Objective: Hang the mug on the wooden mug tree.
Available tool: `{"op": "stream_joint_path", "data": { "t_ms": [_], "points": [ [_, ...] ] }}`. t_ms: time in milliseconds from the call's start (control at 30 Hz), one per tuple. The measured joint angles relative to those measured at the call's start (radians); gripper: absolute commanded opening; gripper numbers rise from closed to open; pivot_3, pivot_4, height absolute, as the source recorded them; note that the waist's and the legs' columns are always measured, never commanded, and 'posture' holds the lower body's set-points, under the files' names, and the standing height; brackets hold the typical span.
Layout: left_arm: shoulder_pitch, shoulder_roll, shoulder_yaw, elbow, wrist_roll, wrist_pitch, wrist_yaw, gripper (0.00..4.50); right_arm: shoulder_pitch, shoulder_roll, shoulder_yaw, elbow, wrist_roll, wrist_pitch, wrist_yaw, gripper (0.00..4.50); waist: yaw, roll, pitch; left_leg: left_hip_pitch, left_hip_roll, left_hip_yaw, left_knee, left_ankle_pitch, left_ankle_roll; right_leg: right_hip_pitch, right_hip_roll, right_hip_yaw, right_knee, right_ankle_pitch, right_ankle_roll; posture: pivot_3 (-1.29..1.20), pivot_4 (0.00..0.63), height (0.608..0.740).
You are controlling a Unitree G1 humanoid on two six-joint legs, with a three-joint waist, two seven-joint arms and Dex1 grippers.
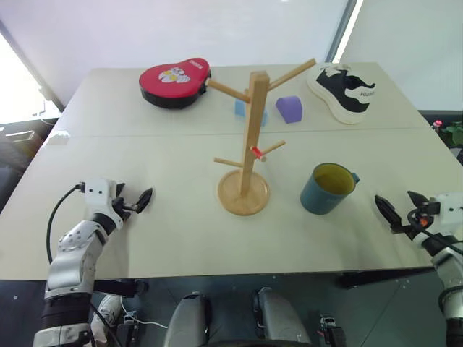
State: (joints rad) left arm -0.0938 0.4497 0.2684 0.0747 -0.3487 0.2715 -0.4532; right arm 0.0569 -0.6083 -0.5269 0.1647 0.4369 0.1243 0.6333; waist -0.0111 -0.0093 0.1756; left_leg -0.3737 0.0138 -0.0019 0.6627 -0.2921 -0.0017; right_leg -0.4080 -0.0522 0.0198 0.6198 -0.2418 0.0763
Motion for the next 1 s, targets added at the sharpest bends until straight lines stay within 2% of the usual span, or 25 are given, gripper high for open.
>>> {"op": "stream_joint_path", "data": {
  "t_ms": [300,433,833,1000],
  "points": [
    [0.001,-0.004,0.0,-0.011,-0.015,0.007,-0.006,4.5,-0.013,-0.013,0.004,0.014,-0.003,0.002,0.017,4.44,0.0,0.0,0.0,0.0,0.0,0.0,0.0,0.0,0.0,0.0,0.0,0.0,0.0,0.0,0.0,0.0,0.15,0.735],
    [0.003,-0.003,-0.003,-0.032,-0.035,-0.004,-0.058,4.5,-0.028,-0.024,0.009,0.015,-0.004,0.002,0.024,4.44,0.0,0.0,0.0,0.0,0.0,0.0,0.0,0.0,0.0,0.0,0.0,0.0,0.0,0.0,0.0,0.0,0.15,0.735],
    [0.111,0.002,-0.102,-0.248,-0.13,-0.082,-0.357,4.5,0.061,-0.022,0.049,-0.108,0.0,-0.008,0.118,4.44,-0.001,0.0,0.0,-0.001,0.0,0.0,0.0,0.0,0.0,0.0,-0.002,0.0,-0.001,0.0,-0.001,0.0,0.15,0.735],
    [0.13,0.045,-0.146,-0.316,-0.157,-0.057,-0.443,4.5,0.043,-0.019,0.076,-0.122,-0.003,-0.024,0.128,4.44,0.0,0.0,0.0,0.0,0.0,0.0,0.0,0.0,0.0,0.0,-0.002,0.0,-0.001,0.0,-0.001,0.0,0.15,0.735]
  ]
}}
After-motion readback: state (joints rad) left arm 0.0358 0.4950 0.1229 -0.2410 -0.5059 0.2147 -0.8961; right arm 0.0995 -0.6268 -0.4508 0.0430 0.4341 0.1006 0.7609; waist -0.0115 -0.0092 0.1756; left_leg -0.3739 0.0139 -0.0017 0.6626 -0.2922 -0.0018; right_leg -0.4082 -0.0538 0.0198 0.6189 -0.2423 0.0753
